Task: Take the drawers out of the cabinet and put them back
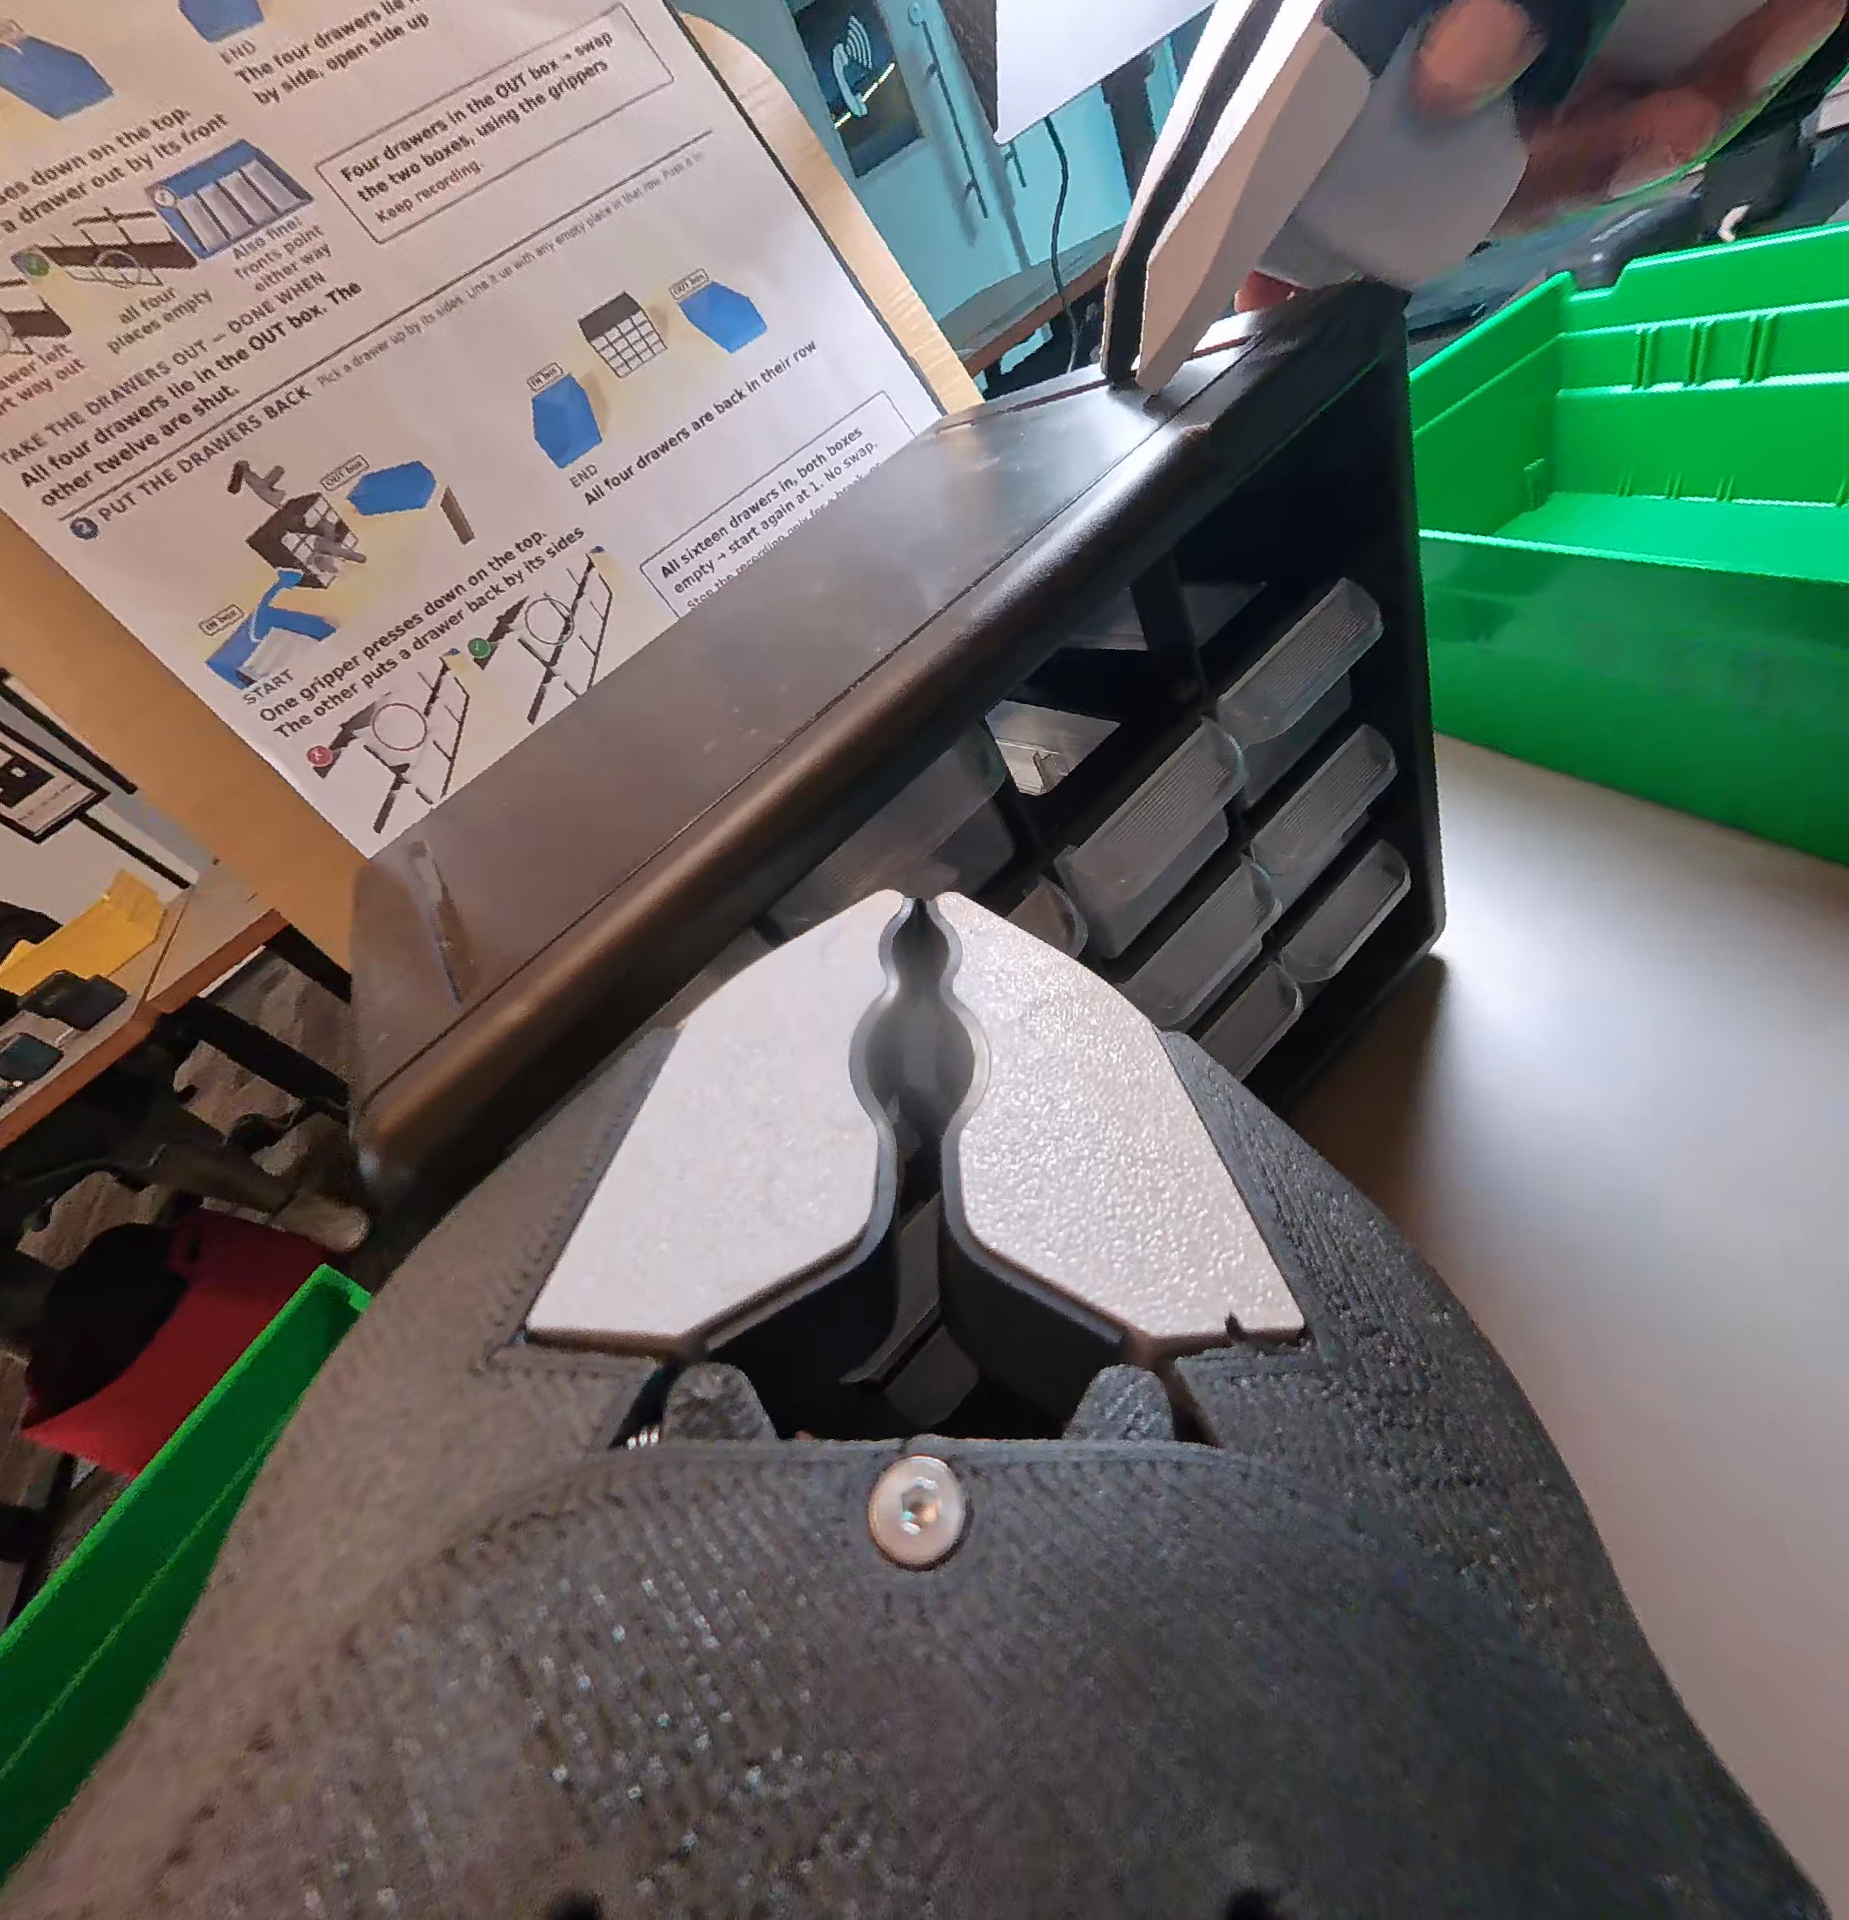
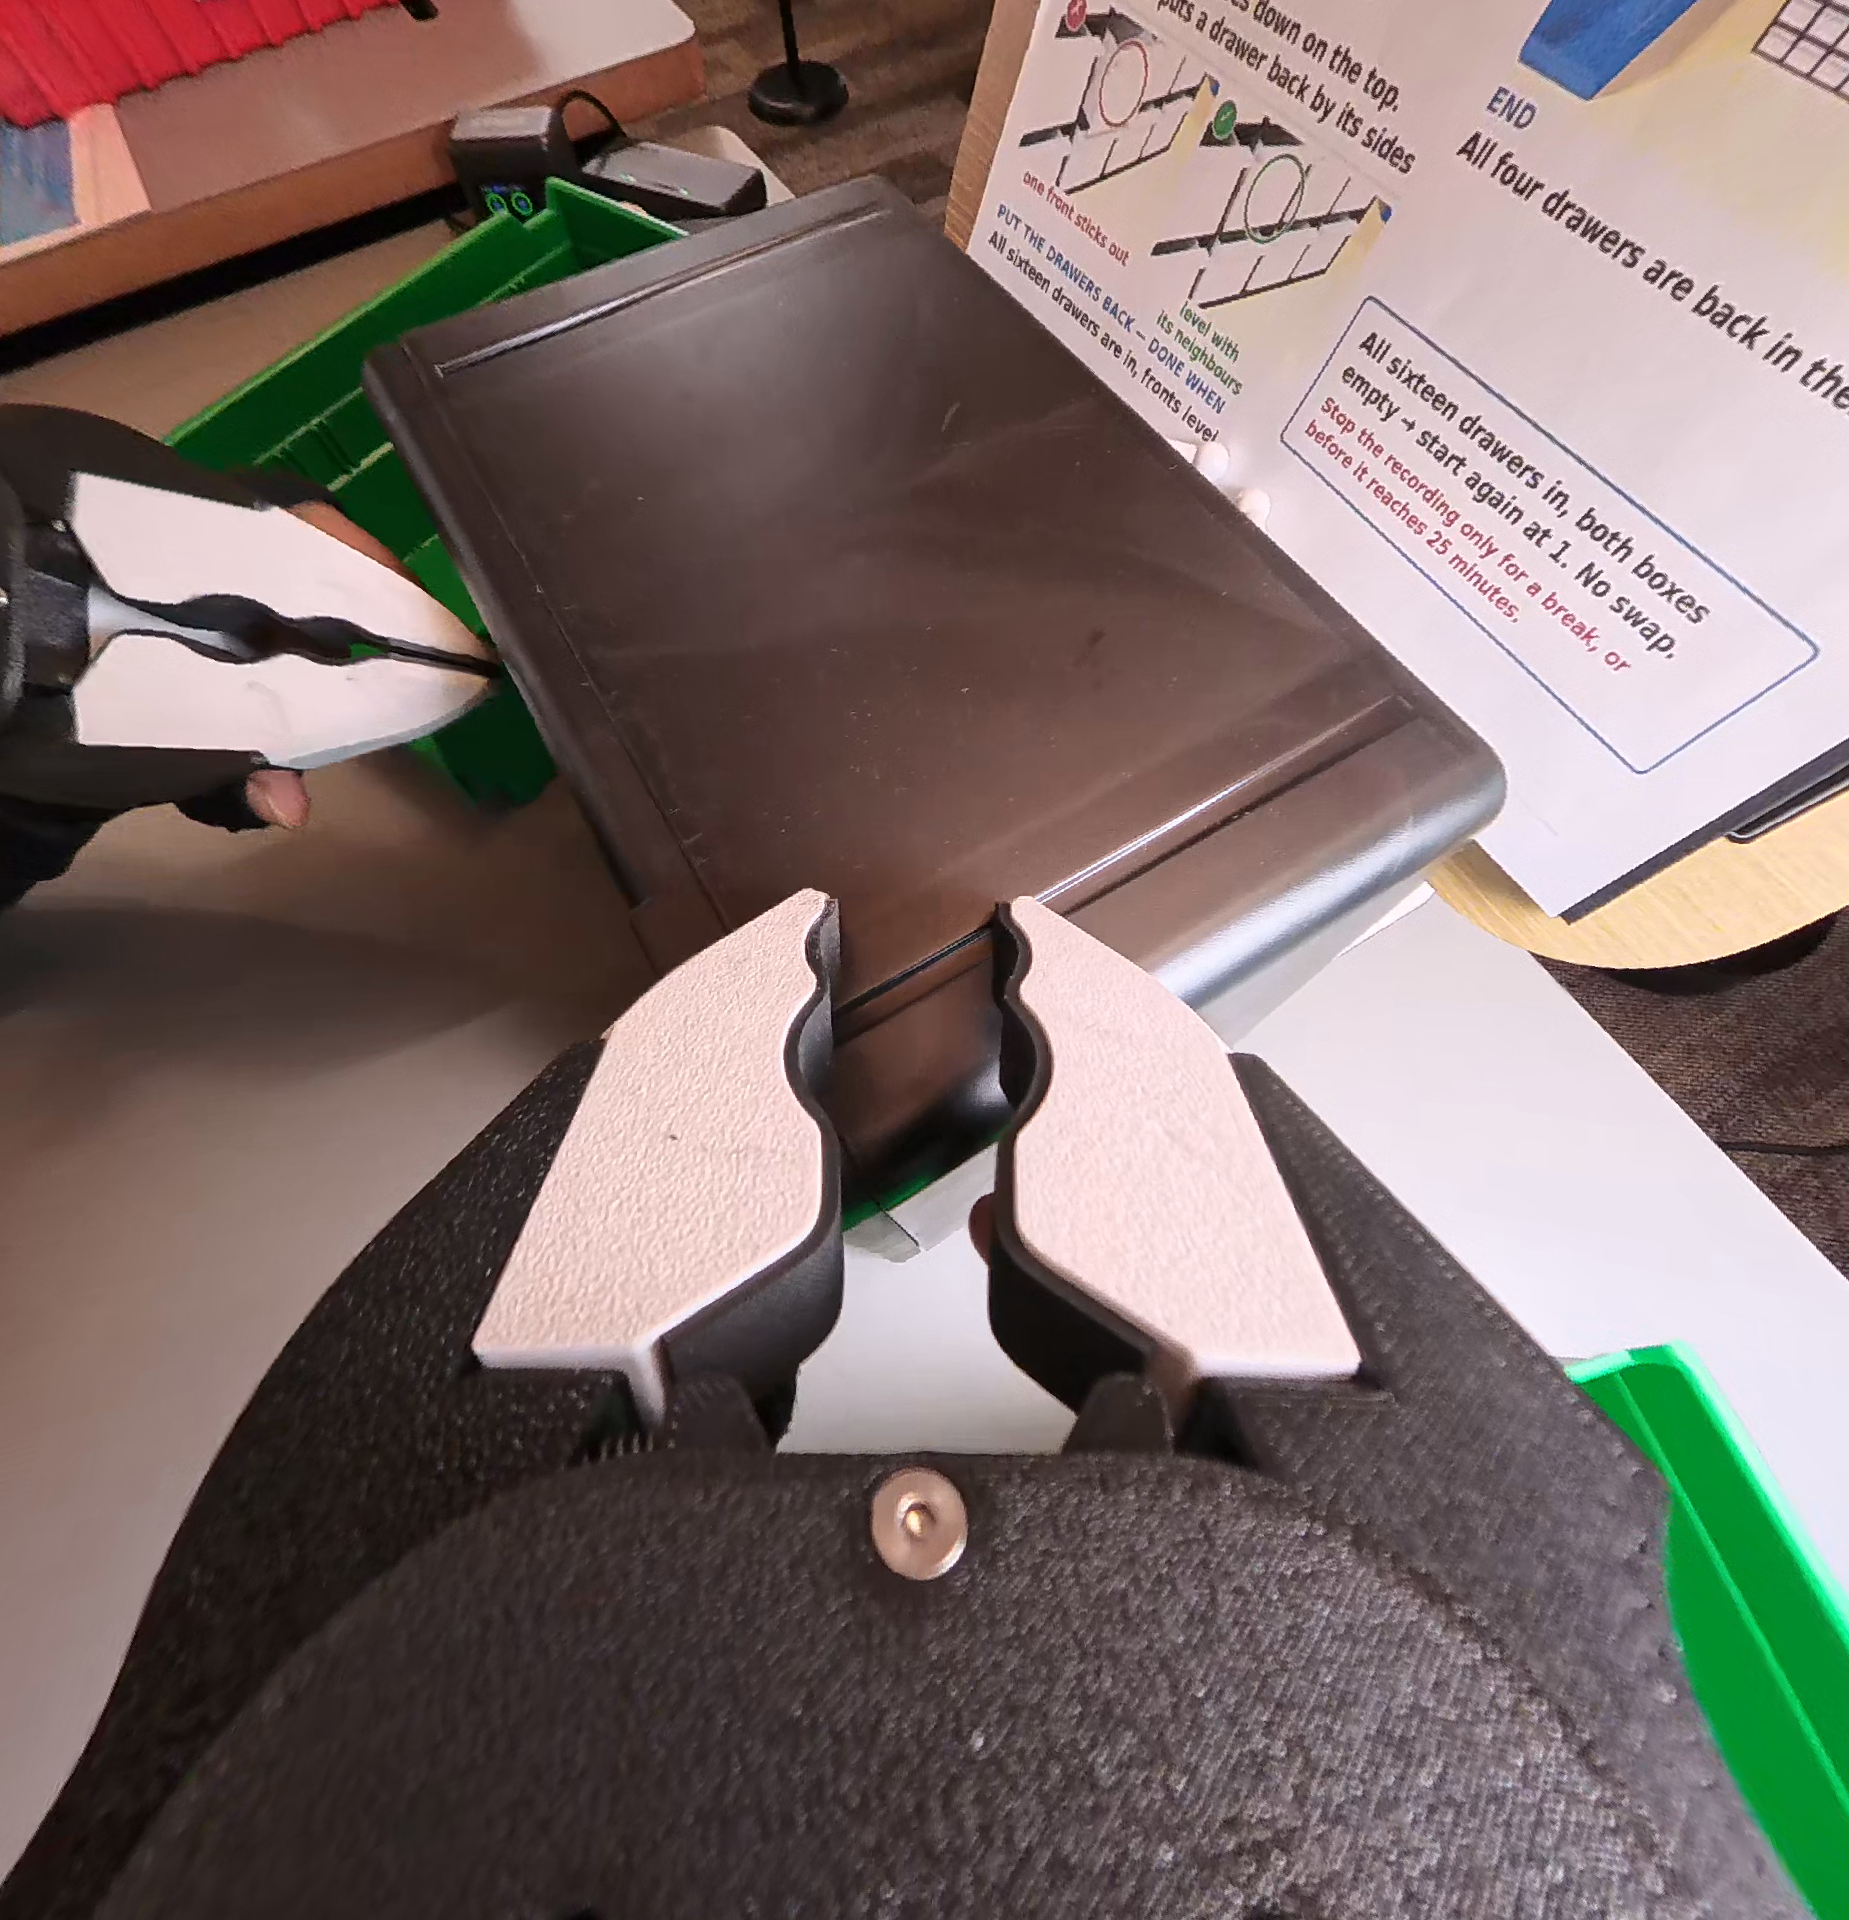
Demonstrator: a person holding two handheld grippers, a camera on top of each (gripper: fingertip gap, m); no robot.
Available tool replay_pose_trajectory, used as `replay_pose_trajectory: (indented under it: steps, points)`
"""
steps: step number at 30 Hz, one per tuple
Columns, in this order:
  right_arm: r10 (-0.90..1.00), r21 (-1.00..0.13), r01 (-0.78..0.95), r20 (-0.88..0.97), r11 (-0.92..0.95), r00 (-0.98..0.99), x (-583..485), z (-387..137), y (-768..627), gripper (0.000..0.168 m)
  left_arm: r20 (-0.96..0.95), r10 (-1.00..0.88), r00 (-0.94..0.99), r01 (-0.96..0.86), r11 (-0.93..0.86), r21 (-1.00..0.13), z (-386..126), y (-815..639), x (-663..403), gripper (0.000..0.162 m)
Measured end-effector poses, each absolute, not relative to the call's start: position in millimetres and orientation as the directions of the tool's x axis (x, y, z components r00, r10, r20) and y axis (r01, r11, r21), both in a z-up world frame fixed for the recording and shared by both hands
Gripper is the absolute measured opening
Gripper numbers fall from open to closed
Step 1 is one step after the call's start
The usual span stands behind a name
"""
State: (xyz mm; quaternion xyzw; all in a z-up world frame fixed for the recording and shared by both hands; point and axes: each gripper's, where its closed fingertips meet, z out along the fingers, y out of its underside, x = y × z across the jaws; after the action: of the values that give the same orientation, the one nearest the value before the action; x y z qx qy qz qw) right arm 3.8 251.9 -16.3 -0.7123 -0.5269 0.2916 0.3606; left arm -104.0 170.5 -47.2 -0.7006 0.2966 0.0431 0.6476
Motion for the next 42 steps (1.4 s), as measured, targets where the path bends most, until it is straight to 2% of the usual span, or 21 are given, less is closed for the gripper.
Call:
replay_pose_trajectory:
  steps: [1,11,17,25,31,37,39,42]
  points:
    - [0.959,-0.821,0.541,-0.028,-0.183,0.282,3.7,-16.3,251.6,0.028,-0.441,-0.364,0.821,-0.467,0.017,-0.884,-46.4,169.4,-104.4,0.0]
    - [0.854,-0.918,0.364,0.055,-0.161,0.517,11.4,-13.8,239.3,0.029,-0.398,-0.402,0.824,-0.425,0.026,-0.905,-41.1,162.0,-105.5,0.0]
    - [0.817,-0.961,0.253,0.059,-0.108,0.574,17.5,-13.3,231.3,0.027,-0.337,-0.444,0.83,-0.371,0.011,-0.929,-38.3,157.7,-103.8,0.0]
    - [0.829,-0.966,0.242,0.064,-0.087,0.555,20.4,-13.0,233.6,0.022,-0.288,-0.442,0.85,-0.325,-0.01,-0.946,-41.0,161.5,-116.5,0.0]
    - [0.848,-0.962,0.261,0.07,-0.082,0.525,21.5,-13.1,234.8,0.02,-0.319,-0.322,0.891,-0.337,-0.001,-0.941,-16.3,159.8,-177.1,0.0]
    - [0.854,-0.957,0.279,0.079,-0.08,0.514,21.3,-13.3,234.4,0.02,-0.168,-0.172,0.971,-0.197,-0.169,-0.966,-12.8,148.2,-278.7,0.001]
    - [0.854,-0.958,0.275,0.078,-0.078,0.514,21.4,-13.3,234.5,0.02,-0.159,-0.11,0.981,-0.183,-0.263,-0.947,-32.1,148.6,-308.4,0.004]
    - [0.853,-0.959,0.274,0.079,-0.077,0.516,21.5,-13.3,234.3,0.02,-0.205,-0.067,0.976,-0.214,-0.41,-0.887,-75.9,155.9,-335.3,0.017]
